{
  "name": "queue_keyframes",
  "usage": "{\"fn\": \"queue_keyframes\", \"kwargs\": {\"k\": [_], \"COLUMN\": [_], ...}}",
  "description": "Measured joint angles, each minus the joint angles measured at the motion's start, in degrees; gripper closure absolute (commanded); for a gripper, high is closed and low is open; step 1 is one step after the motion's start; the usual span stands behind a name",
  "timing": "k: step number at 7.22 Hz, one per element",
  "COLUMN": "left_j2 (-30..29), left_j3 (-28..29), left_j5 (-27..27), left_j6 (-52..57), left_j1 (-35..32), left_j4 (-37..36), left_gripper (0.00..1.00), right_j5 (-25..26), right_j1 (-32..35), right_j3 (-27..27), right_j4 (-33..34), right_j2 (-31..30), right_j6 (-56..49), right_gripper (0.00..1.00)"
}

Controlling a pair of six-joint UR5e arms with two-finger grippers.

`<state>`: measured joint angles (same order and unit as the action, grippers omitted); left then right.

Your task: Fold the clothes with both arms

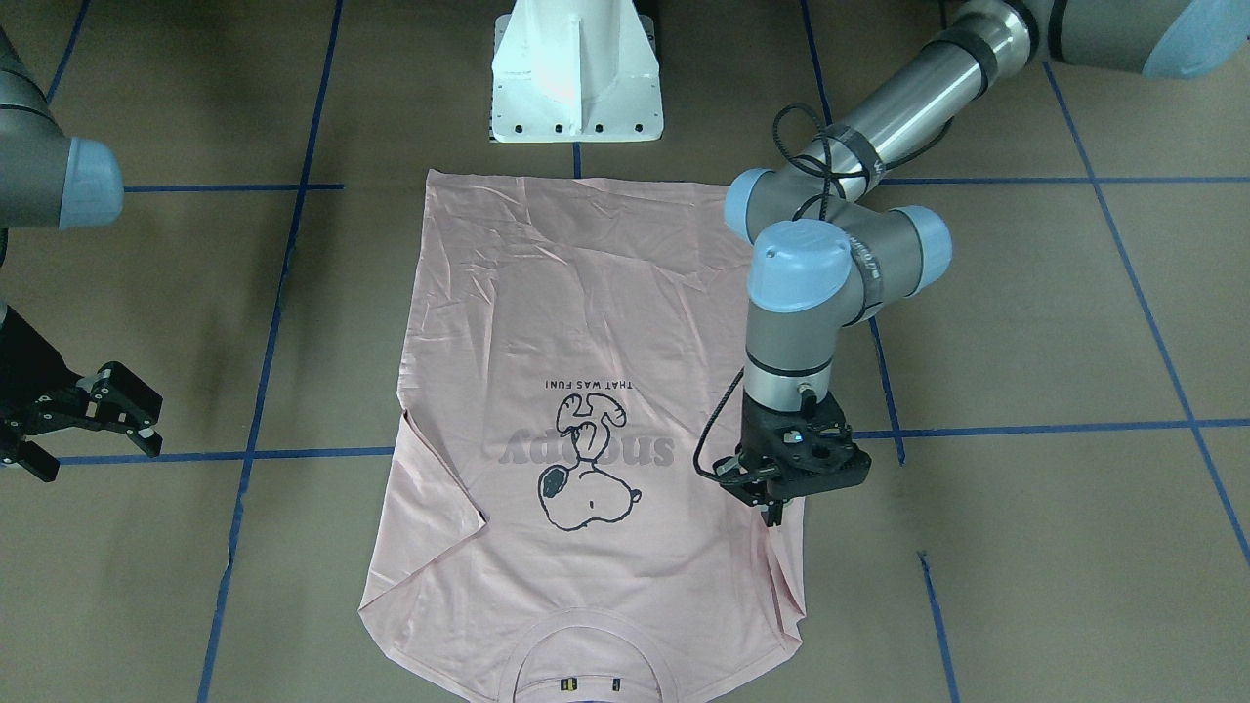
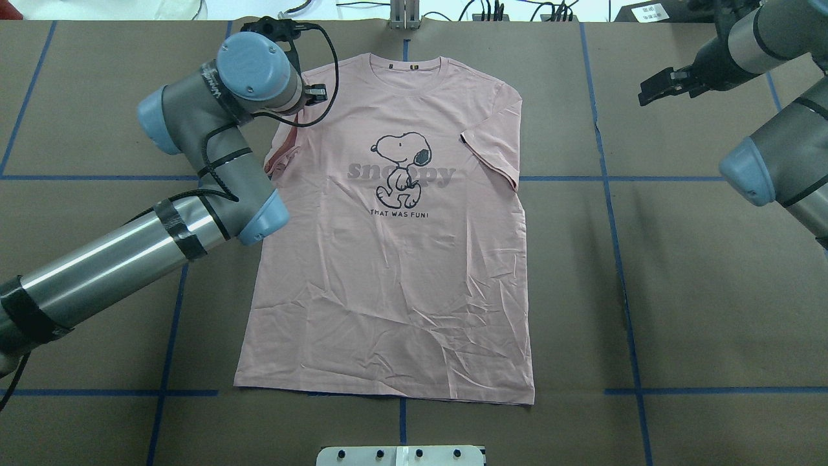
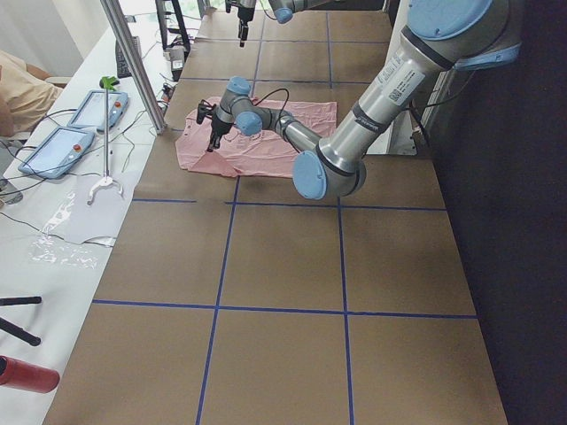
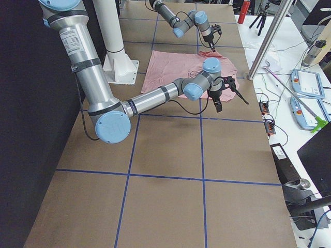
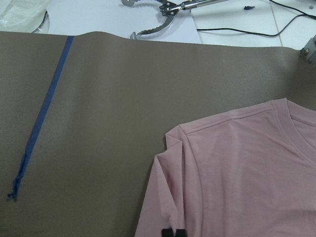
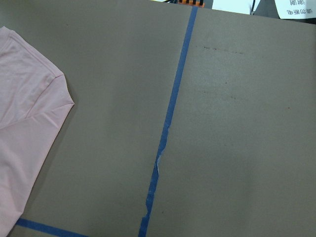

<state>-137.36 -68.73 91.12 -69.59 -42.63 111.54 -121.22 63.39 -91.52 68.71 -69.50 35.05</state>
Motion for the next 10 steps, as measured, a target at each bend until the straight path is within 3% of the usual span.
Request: {"fn": "queue_keyframes", "kwargs": {"k": [1, 4, 6, 8, 10], "left_j2": [-1.57, -2.93, 1.19, 9.15, 17.24], "left_j3": [1.95, 0.85, -7.68, -20.67, -32.01], "left_j5": [-0.90, -0.91, 2.10, 3.83, 3.89], "left_j6": [-0.84, 4.11, 4.87, 4.64, 3.71], "left_j1": [0.83, 1.32, 1.47, 3.91, 7.32], "left_j4": [-1.28, -4.32, -4.38, -4.33, -4.20], "left_gripper": [0.00, 0.00, 0.00, 0.00, 0.00], "right_j5": [0.47, 0.82, 1.62, 8.99, 19.50], "right_j1": [-0.05, -1.02, -5.35, -14.62, -28.17], "right_j3": [0.07, -2.00, -6.39, -13.81, -23.96], "right_j4": [-0.06, -0.49, -0.50, -0.01, 0.26], "right_j2": [0.16, 0.47, 0.25, -1.94, -7.78], "right_j6": [0.01, 3.79, 13.09, 25.19, 37.41], "right_gripper": [0.00, 0.00, 0.00, 0.00, 0.01]}}
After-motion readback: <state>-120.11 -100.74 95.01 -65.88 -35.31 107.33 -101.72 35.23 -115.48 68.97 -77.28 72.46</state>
